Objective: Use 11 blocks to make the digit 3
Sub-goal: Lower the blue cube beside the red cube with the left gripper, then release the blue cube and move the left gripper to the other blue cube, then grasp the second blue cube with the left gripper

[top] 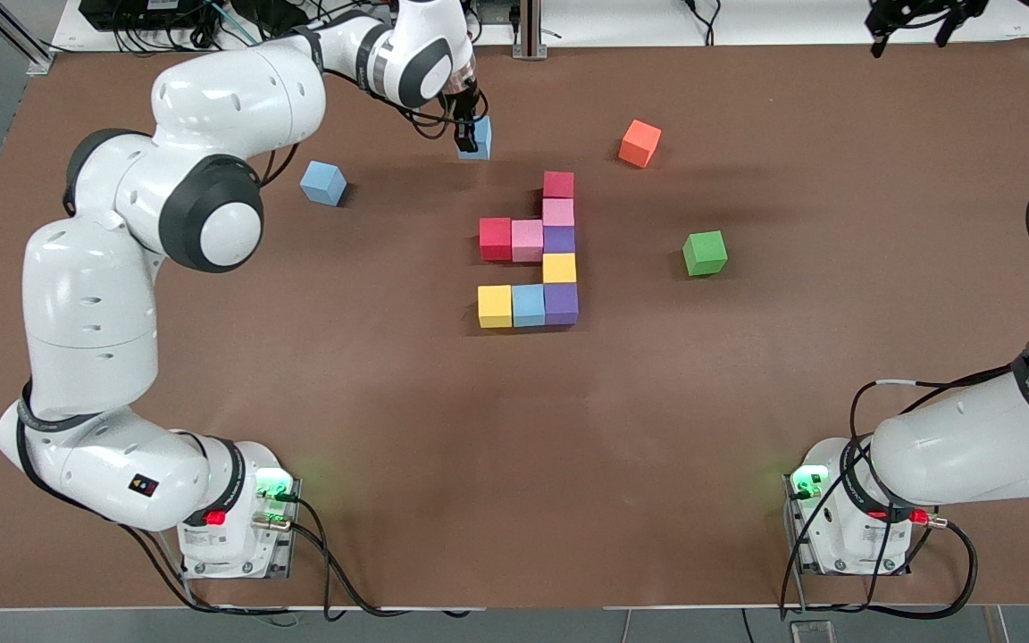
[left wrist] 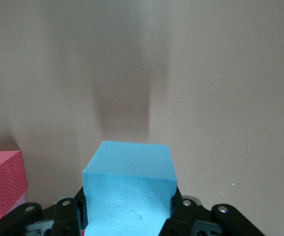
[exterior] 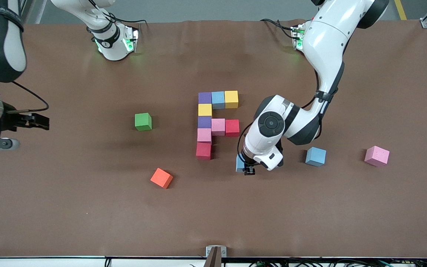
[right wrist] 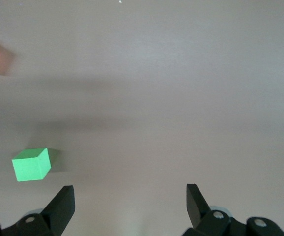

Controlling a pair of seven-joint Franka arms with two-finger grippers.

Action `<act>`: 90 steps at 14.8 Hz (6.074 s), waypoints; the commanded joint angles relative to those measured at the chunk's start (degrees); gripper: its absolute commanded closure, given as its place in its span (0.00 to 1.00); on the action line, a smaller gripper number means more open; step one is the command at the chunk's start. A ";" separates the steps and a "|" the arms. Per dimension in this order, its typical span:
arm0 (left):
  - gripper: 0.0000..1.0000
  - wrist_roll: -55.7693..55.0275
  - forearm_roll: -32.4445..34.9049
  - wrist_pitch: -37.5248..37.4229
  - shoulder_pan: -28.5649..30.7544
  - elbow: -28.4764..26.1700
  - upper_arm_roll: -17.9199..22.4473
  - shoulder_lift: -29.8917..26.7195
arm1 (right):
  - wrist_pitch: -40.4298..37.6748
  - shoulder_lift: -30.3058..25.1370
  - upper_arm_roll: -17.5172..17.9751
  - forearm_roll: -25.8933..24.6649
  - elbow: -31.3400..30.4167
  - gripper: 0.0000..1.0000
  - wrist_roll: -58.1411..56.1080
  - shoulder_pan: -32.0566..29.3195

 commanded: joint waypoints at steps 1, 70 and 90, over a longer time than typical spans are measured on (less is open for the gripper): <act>0.95 -2.98 0.44 0.10 -2.43 2.69 0.83 2.98 | -0.26 -2.97 0.22 0.77 -1.61 0.00 -1.07 -1.09; 0.00 22.27 -1.67 -13.52 2.82 -9.31 3.91 -19.39 | -13.71 -18.35 4.09 6.83 -0.64 0.00 -0.37 -4.25; 0.00 37.10 -1.59 3.70 22.71 -29.73 3.90 -17.66 | -13.89 -18.79 4.17 7.88 -0.72 0.00 2.97 -4.16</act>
